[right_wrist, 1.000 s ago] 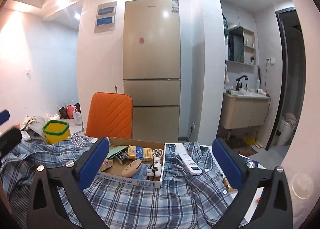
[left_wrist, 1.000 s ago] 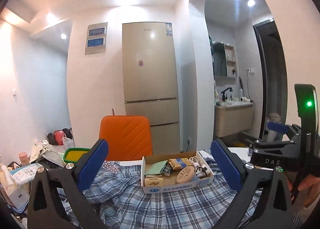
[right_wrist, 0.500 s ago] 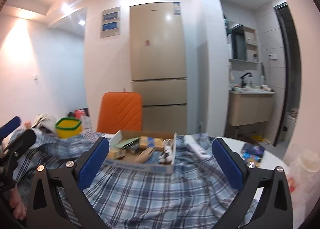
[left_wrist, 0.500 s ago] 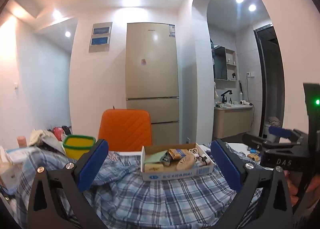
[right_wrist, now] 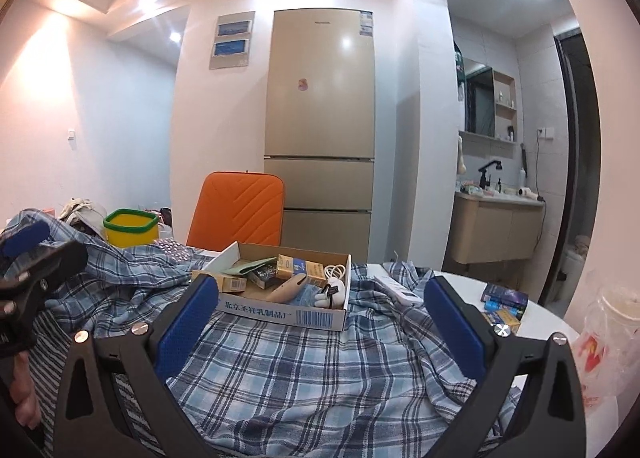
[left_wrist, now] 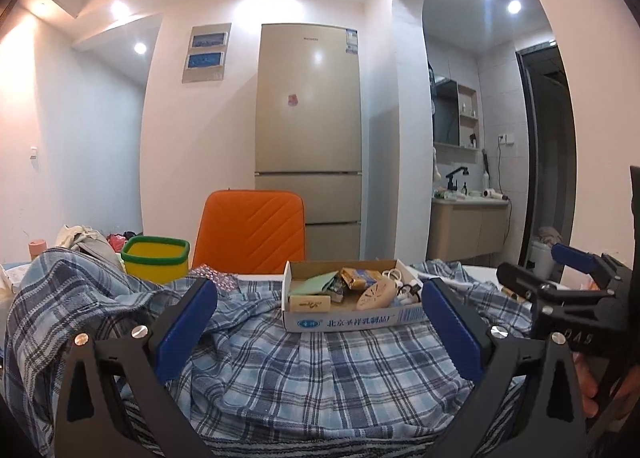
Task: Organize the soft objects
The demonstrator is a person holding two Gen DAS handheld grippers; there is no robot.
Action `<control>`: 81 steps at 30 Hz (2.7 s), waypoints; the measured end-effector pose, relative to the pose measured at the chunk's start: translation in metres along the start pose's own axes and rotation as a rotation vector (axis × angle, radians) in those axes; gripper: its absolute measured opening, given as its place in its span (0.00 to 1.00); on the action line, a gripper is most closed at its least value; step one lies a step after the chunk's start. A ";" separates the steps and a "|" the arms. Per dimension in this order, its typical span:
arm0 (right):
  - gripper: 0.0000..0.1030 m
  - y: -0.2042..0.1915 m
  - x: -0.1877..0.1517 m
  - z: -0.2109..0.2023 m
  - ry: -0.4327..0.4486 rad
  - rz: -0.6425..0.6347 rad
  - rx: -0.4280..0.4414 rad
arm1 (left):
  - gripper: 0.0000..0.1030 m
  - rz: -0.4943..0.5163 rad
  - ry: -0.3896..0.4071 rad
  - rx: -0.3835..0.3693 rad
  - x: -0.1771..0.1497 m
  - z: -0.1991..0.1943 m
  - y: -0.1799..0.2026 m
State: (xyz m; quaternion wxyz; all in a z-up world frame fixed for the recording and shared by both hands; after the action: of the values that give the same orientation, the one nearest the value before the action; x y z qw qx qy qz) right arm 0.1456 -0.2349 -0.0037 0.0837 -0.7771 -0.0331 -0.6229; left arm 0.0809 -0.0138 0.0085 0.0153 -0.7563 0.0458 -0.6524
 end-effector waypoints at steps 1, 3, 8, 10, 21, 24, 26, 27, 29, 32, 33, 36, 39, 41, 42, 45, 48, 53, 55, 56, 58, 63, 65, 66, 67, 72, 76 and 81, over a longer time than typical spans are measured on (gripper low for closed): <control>1.00 0.002 0.000 0.001 -0.005 0.009 -0.002 | 1.00 0.002 -0.006 0.003 0.000 0.001 0.000; 1.00 0.005 0.000 0.002 -0.011 0.026 -0.003 | 1.00 0.001 -0.008 0.003 -0.001 0.002 0.000; 1.00 0.005 0.000 0.001 -0.012 0.026 -0.011 | 1.00 -0.026 -0.017 -0.003 -0.003 0.005 -0.005; 1.00 0.005 0.000 0.000 -0.007 0.022 -0.014 | 1.00 -0.039 -0.023 -0.003 -0.004 0.006 -0.007; 1.00 0.007 0.000 0.000 -0.015 0.032 -0.024 | 1.00 -0.033 -0.028 0.012 -0.005 0.006 -0.008; 1.00 0.007 0.000 0.000 -0.017 0.034 -0.024 | 1.00 -0.033 -0.030 0.013 -0.006 0.007 -0.007; 1.00 0.007 0.000 0.001 -0.019 0.035 -0.024 | 1.00 -0.037 -0.039 0.012 -0.006 0.008 -0.008; 1.00 0.007 0.000 0.001 -0.021 0.034 -0.023 | 1.00 -0.039 -0.042 0.011 -0.006 0.008 -0.008; 1.00 0.007 -0.001 0.002 -0.028 0.032 -0.026 | 1.00 -0.041 -0.043 0.010 -0.007 0.008 -0.009; 1.00 0.007 0.000 0.002 -0.027 0.033 -0.026 | 1.00 -0.039 -0.043 0.011 -0.007 0.008 -0.009; 1.00 0.007 0.000 0.002 -0.024 0.033 -0.026 | 1.00 -0.038 -0.044 0.012 -0.007 0.008 -0.010; 1.00 0.007 0.000 0.002 -0.024 0.034 -0.026 | 1.00 -0.037 -0.045 0.013 -0.007 0.009 -0.011; 1.00 0.007 0.000 0.002 -0.023 0.035 -0.025 | 1.00 -0.036 -0.046 0.014 -0.007 0.009 -0.011; 1.00 0.007 0.000 0.002 -0.024 0.034 -0.025 | 1.00 -0.036 -0.045 0.014 -0.007 0.009 -0.011; 1.00 0.007 0.000 0.002 -0.024 0.034 -0.026 | 1.00 -0.036 -0.047 0.013 -0.007 0.010 -0.011; 1.00 0.007 0.000 0.002 -0.023 0.034 -0.025 | 1.00 -0.032 -0.051 0.012 -0.007 0.011 -0.011; 1.00 0.007 0.000 0.002 -0.023 0.033 -0.026 | 1.00 -0.032 -0.051 0.012 -0.007 0.011 -0.011; 1.00 0.008 0.000 0.002 -0.021 0.030 -0.024 | 1.00 -0.032 -0.050 0.013 -0.007 0.011 -0.011; 1.00 0.008 0.000 0.002 -0.021 0.029 -0.024 | 1.00 -0.030 -0.048 0.013 -0.008 0.012 -0.011; 1.00 0.008 0.000 0.002 -0.021 0.030 -0.023 | 1.00 -0.029 -0.047 0.013 -0.008 0.012 -0.011; 1.00 0.008 0.000 0.002 -0.021 0.030 -0.023 | 1.00 -0.027 -0.047 0.013 -0.009 0.012 -0.011; 1.00 0.008 0.000 0.002 -0.021 0.029 -0.023 | 1.00 -0.029 -0.045 0.013 -0.008 0.012 -0.012; 1.00 0.008 0.000 0.002 -0.022 0.029 -0.023 | 1.00 -0.030 -0.042 0.013 -0.009 0.011 -0.011; 1.00 0.008 0.000 0.002 -0.022 0.029 -0.023 | 1.00 -0.030 -0.044 0.013 -0.009 0.011 -0.011; 1.00 0.008 0.000 0.002 -0.022 0.029 -0.023 | 1.00 -0.030 -0.044 0.013 -0.009 0.011 -0.011; 1.00 0.008 0.000 0.002 -0.023 0.030 -0.023 | 1.00 -0.025 -0.043 0.014 -0.009 0.010 -0.011; 1.00 0.008 0.000 0.002 -0.023 0.029 -0.023 | 1.00 -0.026 -0.045 0.014 -0.008 0.010 -0.010; 1.00 0.008 -0.001 0.002 -0.024 0.027 -0.021 | 1.00 -0.027 -0.047 0.013 -0.008 0.010 -0.011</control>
State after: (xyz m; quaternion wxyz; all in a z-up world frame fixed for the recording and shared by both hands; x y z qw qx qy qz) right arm 0.1485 -0.2422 -0.0060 0.0837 -0.7857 -0.0170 -0.6127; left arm 0.0902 -0.0023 -0.0004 0.0126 -0.7720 0.0312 -0.6348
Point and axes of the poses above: each gripper's, at about its wrist camera, not at the fingertips, and z roughly the way its jaws point, y to its right, x to its top, the point moved 2 cm from there along z, roughly the way its jaws point, and after that the axes turned 6 degrees about z, right-handed, at the moved point
